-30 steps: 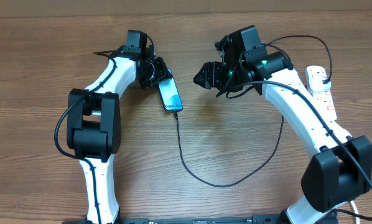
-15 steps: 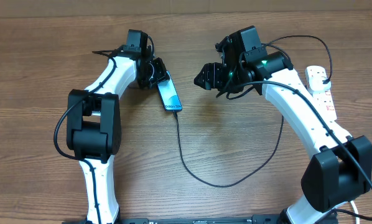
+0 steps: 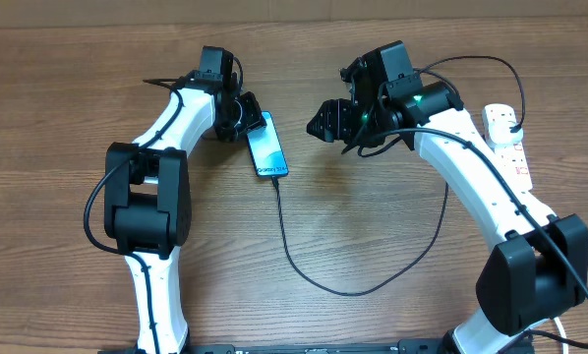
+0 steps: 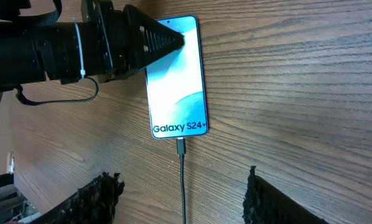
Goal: Plug charger to phone and switch on socket
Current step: 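Lower the plugged-in phone flat onto the table with the left gripper, then open the left gripper, lift it off the phone, move right arm toward power strip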
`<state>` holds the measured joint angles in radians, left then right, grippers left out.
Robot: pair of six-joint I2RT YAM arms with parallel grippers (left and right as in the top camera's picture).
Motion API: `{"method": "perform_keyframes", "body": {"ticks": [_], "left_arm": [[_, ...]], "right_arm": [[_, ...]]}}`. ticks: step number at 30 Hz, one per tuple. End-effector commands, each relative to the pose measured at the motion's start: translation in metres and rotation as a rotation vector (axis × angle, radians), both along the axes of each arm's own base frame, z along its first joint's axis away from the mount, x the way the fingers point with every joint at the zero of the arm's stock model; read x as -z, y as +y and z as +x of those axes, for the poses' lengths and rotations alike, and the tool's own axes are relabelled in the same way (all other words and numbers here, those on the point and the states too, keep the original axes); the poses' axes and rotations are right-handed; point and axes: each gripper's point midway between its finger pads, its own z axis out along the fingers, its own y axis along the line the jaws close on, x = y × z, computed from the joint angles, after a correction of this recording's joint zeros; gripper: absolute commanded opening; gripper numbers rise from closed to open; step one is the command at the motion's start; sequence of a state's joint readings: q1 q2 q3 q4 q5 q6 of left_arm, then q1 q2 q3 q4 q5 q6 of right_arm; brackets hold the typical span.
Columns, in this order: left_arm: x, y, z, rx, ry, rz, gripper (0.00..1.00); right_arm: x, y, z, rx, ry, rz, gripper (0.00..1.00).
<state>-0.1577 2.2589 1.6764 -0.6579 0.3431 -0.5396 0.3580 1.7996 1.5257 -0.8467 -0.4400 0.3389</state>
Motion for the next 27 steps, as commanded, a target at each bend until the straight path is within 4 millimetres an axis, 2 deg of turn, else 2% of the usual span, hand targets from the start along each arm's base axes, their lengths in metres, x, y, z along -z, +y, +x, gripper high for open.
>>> {"method": "perform_keyframes", "body": {"ticks": [1,18,23,25,27], "left_arm": [[0.0220,0.0164,-0.0074,-0.002,0.033,0.102,0.41],[0.0214,0.0161,-0.0055,-0.003,0.025,0.100,0.49],[0.0213,0.0160,-0.0051,-0.003,0.023,0.100,0.47],[0.0202,0.0158,-0.0051,-0.003,0.023,0.097,0.46],[0.0143,0.0160,-0.0029,-0.019,0.019,0.091,0.50]], "right_arm": [[-0.0218,-0.0007,0.0048,0.002,-0.062,0.007,0.66],[-0.0210,-0.0018,0.0050,0.006,-0.062,0.001,0.67],[-0.0210,-0.0018,0.0050,0.006,-0.062,0.000,0.67],[-0.0211,-0.0018,0.0049,-0.016,-0.078,-0.007,0.65],[-0.0211,-0.0025,0.0032,-0.057,-0.102,-0.024,0.62]]}}
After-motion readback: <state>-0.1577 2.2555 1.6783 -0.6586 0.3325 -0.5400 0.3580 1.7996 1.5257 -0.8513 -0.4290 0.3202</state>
